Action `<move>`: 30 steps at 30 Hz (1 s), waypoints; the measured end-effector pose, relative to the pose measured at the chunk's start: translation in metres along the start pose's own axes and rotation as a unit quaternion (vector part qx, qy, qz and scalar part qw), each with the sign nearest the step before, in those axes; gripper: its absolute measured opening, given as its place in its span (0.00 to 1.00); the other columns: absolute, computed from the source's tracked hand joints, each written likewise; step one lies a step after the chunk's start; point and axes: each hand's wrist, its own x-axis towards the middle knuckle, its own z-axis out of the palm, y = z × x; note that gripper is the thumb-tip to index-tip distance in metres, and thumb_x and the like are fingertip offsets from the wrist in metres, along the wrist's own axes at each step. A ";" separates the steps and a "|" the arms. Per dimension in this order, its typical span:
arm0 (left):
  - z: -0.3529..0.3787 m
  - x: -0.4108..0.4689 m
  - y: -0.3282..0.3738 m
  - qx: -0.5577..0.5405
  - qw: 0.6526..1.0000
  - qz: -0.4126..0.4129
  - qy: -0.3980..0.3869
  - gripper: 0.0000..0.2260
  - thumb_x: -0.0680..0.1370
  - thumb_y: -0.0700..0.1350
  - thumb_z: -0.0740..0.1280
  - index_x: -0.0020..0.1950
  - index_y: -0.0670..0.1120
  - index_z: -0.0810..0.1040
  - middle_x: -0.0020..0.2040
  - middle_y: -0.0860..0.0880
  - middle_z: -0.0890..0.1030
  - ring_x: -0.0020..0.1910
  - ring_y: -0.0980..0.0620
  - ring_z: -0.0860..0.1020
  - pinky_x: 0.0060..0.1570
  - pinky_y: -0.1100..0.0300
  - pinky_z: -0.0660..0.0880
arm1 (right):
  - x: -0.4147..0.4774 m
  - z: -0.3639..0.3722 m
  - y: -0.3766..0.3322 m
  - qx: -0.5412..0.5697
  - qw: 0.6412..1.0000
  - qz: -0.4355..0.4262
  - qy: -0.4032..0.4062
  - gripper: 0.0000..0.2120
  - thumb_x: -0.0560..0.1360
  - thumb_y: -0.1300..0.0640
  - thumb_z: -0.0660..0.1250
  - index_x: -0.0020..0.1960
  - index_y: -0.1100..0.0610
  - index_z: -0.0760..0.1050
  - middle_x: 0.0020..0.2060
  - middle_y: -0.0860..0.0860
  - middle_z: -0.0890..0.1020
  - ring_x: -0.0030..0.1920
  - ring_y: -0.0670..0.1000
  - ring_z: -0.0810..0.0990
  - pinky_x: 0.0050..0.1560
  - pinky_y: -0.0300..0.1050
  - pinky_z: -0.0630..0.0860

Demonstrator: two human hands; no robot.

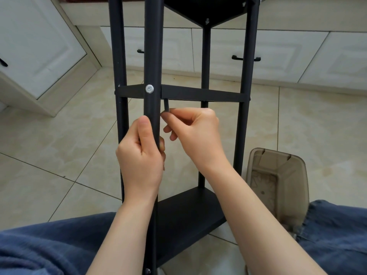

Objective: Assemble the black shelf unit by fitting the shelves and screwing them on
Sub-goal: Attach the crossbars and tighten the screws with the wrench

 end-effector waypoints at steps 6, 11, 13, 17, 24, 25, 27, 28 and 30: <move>-0.008 0.003 -0.006 -0.002 1.000 0.007 -0.010 0.22 0.82 0.62 0.53 0.44 0.48 0.76 0.30 0.48 0.76 0.24 0.52 0.73 0.24 0.62 0.69 | 0.000 0.007 0.002 0.032 0.999 -0.017 -0.009 0.05 0.77 0.61 0.71 0.46 0.59 0.85 0.31 0.51 0.84 0.31 0.45 0.83 0.38 0.40 0.79; -0.008 0.004 -0.006 -0.008 1.000 0.008 -0.014 0.22 0.83 0.61 0.53 0.44 0.48 0.76 0.29 0.48 0.75 0.23 0.51 0.72 0.24 0.61 0.69 | -0.004 0.015 0.007 -0.016 0.996 -0.075 0.036 0.05 0.77 0.62 0.70 0.48 0.61 0.85 0.34 0.51 0.85 0.33 0.44 0.83 0.41 0.44 0.82; -0.007 0.004 -0.006 -0.015 1.000 0.007 -0.015 0.22 0.83 0.61 0.53 0.44 0.48 0.76 0.28 0.50 0.75 0.23 0.52 0.72 0.23 0.62 0.68 | -0.004 0.019 0.010 -0.032 0.993 -0.094 0.059 0.05 0.78 0.62 0.70 0.48 0.62 0.85 0.35 0.52 0.85 0.33 0.45 0.84 0.40 0.47 0.82; -0.006 0.006 -0.008 -0.032 0.999 -0.004 -0.014 0.22 0.82 0.62 0.54 0.44 0.48 0.77 0.27 0.50 0.74 0.21 0.53 0.71 0.22 0.64 0.67 | -0.002 0.025 0.015 -0.044 0.987 -0.122 0.092 0.06 0.78 0.63 0.70 0.46 0.64 0.84 0.34 0.53 0.85 0.33 0.46 0.84 0.38 0.49 0.81; -0.008 0.009 -0.009 -0.045 0.999 -0.012 -0.014 0.21 0.81 0.64 0.54 0.44 0.52 0.78 0.28 0.49 0.74 0.21 0.53 0.71 0.21 0.63 0.67 | 0.002 0.039 0.022 -0.025 0.985 -0.135 0.106 0.05 0.77 0.65 0.69 0.47 0.65 0.84 0.34 0.55 0.85 0.34 0.50 0.84 0.38 0.52 0.80; -0.009 0.009 -0.009 -0.048 0.999 -0.015 -0.013 0.21 0.81 0.65 0.55 0.44 0.53 0.78 0.28 0.49 0.74 0.21 0.53 0.70 0.21 0.63 0.67 | 0.003 0.041 0.023 -0.025 0.984 -0.138 0.109 0.05 0.77 0.65 0.70 0.47 0.65 0.84 0.34 0.56 0.85 0.34 0.51 0.84 0.38 0.53 0.80; -0.010 0.010 -0.010 -0.052 0.998 -0.019 -0.012 0.21 0.81 0.64 0.55 0.44 0.52 0.78 0.28 0.49 0.73 0.21 0.53 0.70 0.21 0.63 0.67 | 0.006 0.046 0.025 -0.030 0.983 -0.142 0.114 0.05 0.77 0.65 0.70 0.47 0.65 0.84 0.34 0.56 0.85 0.34 0.52 0.84 0.38 0.54 0.80; -0.010 0.010 -0.010 -0.052 0.998 -0.019 -0.012 0.21 0.81 0.64 0.55 0.44 0.52 0.78 0.28 0.49 0.73 0.21 0.52 0.70 0.21 0.62 0.67 | 0.006 0.049 0.026 -0.033 0.982 -0.145 0.115 0.05 0.77 0.65 0.70 0.47 0.65 0.84 0.34 0.56 0.85 0.35 0.52 0.84 0.39 0.54 0.80; -0.012 0.010 -0.011 -0.056 0.998 -0.019 -0.014 0.22 0.82 0.64 0.55 0.44 0.49 0.78 0.28 0.48 0.73 0.20 0.52 0.70 0.21 0.62 0.67 | 0.007 0.053 0.027 -0.037 0.981 -0.151 0.120 0.05 0.77 0.65 0.70 0.47 0.65 0.84 0.35 0.56 0.85 0.35 0.51 0.84 0.39 0.53 0.80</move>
